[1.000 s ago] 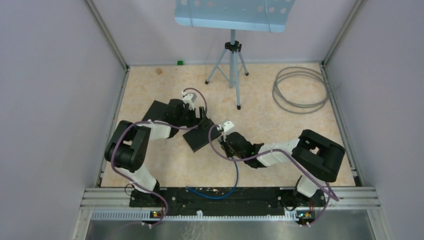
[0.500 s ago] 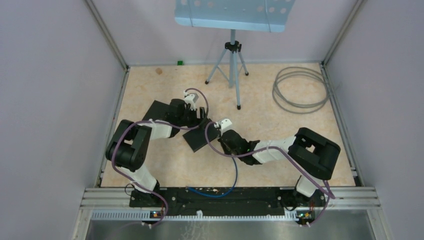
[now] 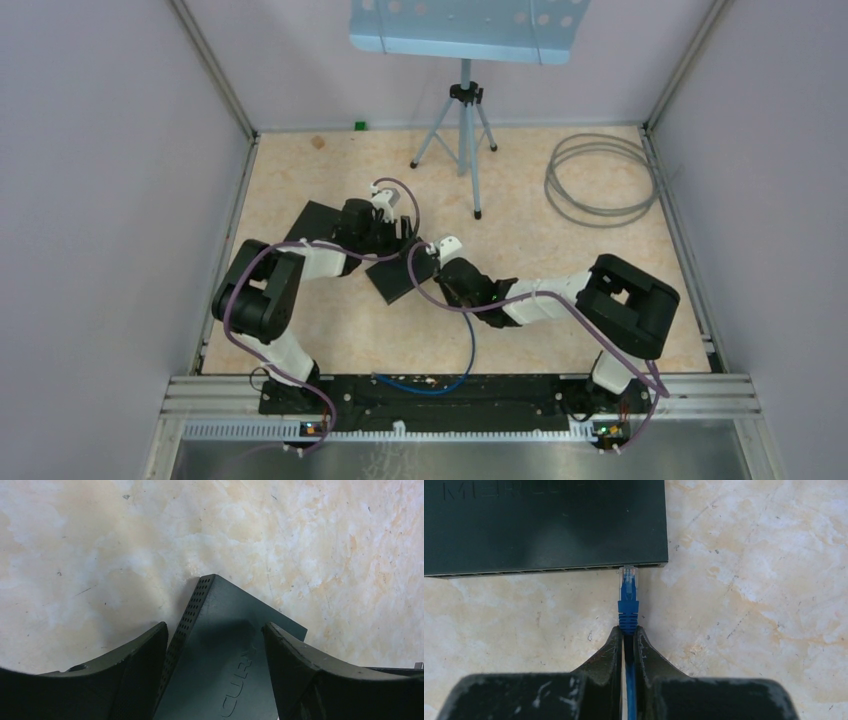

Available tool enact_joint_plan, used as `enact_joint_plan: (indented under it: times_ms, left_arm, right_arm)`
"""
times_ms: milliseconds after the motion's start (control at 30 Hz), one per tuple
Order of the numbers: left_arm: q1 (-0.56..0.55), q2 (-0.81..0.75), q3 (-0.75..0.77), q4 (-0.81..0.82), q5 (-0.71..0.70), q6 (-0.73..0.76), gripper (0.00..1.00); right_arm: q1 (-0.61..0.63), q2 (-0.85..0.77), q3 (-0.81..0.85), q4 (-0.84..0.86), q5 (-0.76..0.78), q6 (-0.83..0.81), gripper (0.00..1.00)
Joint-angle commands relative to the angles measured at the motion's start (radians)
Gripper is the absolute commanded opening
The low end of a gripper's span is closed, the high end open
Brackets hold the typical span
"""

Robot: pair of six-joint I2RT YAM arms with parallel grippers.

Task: Insert the plug into the switch port
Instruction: Insert the connector into the switch port.

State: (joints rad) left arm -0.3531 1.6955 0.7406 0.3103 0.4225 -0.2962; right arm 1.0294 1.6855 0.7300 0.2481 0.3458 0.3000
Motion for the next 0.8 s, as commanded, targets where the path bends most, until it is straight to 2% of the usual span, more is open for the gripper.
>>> enact_joint_plan:
  times_ms: [0, 533, 767]
  left_arm:
    - [-0.013, 0.028, -0.015, -0.080, 0.005, -0.020, 0.76]
    - [-0.013, 0.025, -0.036, -0.094, 0.011, -0.028, 0.69]
    - [-0.017, 0.036, -0.034, -0.095, 0.035, -0.032, 0.65]
  right_arm:
    - [-0.002, 0.015, 0.056, 0.018, 0.000, 0.004, 0.00]
    - [-0.002, 0.026, 0.085, 0.025, 0.021, -0.061, 0.00]
    - [-0.002, 0.039, 0.071, 0.114, 0.060, -0.114, 0.00]
